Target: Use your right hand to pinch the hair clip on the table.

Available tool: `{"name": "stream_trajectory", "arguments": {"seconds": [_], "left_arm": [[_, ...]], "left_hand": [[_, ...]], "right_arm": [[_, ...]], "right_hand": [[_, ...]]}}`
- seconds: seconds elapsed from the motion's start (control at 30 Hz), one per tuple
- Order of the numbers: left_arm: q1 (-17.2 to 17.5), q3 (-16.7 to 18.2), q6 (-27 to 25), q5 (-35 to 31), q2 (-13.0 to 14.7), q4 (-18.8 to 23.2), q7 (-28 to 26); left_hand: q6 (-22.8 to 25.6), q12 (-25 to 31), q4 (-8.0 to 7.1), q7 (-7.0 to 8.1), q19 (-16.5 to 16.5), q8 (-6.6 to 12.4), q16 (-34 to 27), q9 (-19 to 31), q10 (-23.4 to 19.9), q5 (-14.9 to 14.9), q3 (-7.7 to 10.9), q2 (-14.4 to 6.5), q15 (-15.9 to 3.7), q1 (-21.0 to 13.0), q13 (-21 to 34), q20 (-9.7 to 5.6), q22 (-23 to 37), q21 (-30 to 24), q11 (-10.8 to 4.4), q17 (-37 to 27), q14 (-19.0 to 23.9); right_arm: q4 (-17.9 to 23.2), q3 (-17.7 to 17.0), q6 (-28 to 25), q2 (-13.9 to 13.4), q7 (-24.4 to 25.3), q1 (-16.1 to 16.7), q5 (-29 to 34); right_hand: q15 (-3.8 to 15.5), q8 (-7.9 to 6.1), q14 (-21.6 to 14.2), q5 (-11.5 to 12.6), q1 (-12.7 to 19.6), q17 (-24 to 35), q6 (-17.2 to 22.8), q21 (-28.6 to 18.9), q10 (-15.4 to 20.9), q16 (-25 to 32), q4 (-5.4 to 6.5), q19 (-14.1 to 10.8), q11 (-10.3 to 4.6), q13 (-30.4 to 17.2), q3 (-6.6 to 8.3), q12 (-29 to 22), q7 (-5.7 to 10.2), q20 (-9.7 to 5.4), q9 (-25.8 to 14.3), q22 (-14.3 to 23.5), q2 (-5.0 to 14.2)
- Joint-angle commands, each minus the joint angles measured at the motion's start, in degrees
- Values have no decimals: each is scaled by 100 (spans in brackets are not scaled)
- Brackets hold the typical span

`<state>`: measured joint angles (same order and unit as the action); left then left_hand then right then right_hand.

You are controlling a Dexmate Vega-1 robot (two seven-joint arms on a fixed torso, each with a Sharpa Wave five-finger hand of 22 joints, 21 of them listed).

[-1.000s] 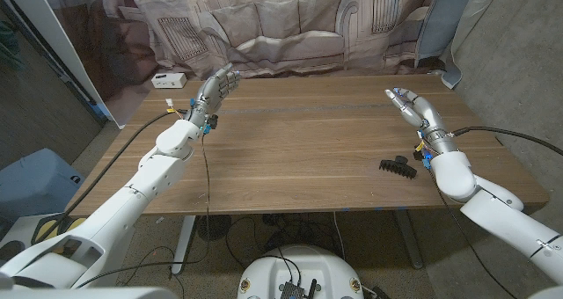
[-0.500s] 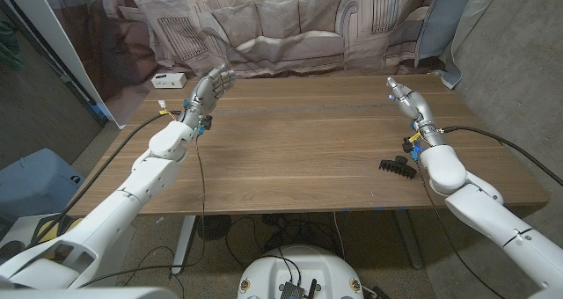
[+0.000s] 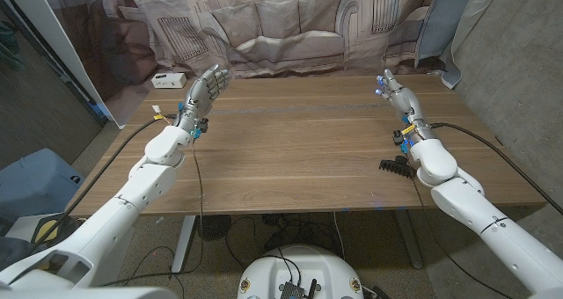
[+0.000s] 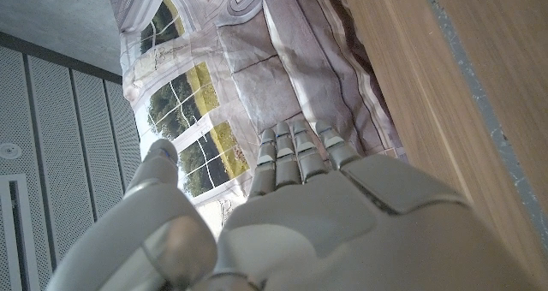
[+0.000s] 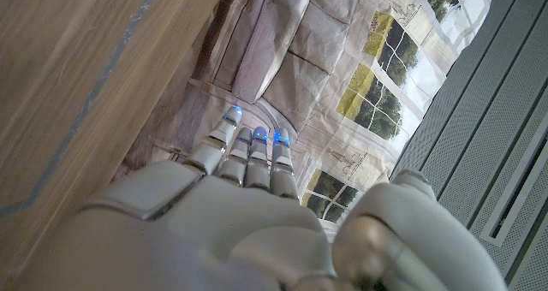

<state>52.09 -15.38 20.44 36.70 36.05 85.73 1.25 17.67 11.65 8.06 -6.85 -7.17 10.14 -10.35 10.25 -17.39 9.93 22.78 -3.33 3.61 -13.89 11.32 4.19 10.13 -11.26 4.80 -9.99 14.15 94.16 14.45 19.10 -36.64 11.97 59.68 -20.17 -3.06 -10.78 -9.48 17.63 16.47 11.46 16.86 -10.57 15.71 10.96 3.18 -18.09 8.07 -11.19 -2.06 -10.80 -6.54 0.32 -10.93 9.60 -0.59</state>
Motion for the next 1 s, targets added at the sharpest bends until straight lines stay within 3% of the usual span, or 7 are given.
{"name": "stream_trajectory", "arguments": {"seconds": [0.03,0.3,0.47,0.57,0.67,1.0], "left_arm": [[172,41,159,-79,-113,76,-215],[93,-92,41,-72,-154,58,-113],[86,-146,-35,-70,-144,77,-75],[82,-166,-46,-65,-146,58,-47],[78,-172,-31,-40,-169,22,-24],[50,-207,-116,49,-183,1,55]], "left_hand": [[-33,-16,-1,-16,3,-4,0,10,13,0,30,32,11,-27,28,-33,18,-14,-4,-17,-16],[-148,-47,-2,-19,89,-15,27,7,142,-3,25,47,39,-20,28,-24,18,17,16,-18,-149],[-219,-60,-2,6,137,-21,38,6,214,-3,24,49,44,-18,28,-28,18,30,0,-19,-229],[-259,-65,-3,1,162,-20,36,6,256,-3,24,49,56,-17,28,-37,19,33,36,-19,-261],[-276,-64,-4,10,182,-19,40,6,269,-3,24,49,54,-16,27,-44,19,38,25,-19,-292],[-417,-83,-9,-7,392,-7,44,5,492,-4,23,47,169,-8,27,-68,19,75,117,-22,-510]], "right_arm": [[-588,170,316,203,-812,-454,-840],[-985,302,429,374,-1131,-686,-1126],[-1160,365,484,399,-1407,-770,-1302],[-1279,431,358,337,-1711,-871,-1460],[-1379,453,337,348,-1855,-911,-1575],[-1555,486,402,430,-1937,-934,-1680]], "right_hand": [[-14,23,81,37,87,11,-93,20,-69,-35,-29,59,-7,-6,-18,23,22,-8,-10,18,12],[-13,49,218,23,85,16,-263,32,-238,-49,-35,170,-64,-2,-29,49,57,-11,-7,18,17],[-25,59,584,0,81,20,-551,53,-602,-82,-49,471,-49,3,-54,78,60,-52,1,19,19],[-10,66,754,-8,81,20,-706,62,-791,-84,-58,638,-36,8,-67,80,180,-95,7,18,19],[0,55,885,-16,72,21,-763,63,-909,-86,-58,753,-75,11,-75,75,183,-123,10,18,28],[15,51,1021,-32,55,19,-916,49,-1052,-61,-61,896,-102,21,-97,52,203,-117,18,17,28]]}}
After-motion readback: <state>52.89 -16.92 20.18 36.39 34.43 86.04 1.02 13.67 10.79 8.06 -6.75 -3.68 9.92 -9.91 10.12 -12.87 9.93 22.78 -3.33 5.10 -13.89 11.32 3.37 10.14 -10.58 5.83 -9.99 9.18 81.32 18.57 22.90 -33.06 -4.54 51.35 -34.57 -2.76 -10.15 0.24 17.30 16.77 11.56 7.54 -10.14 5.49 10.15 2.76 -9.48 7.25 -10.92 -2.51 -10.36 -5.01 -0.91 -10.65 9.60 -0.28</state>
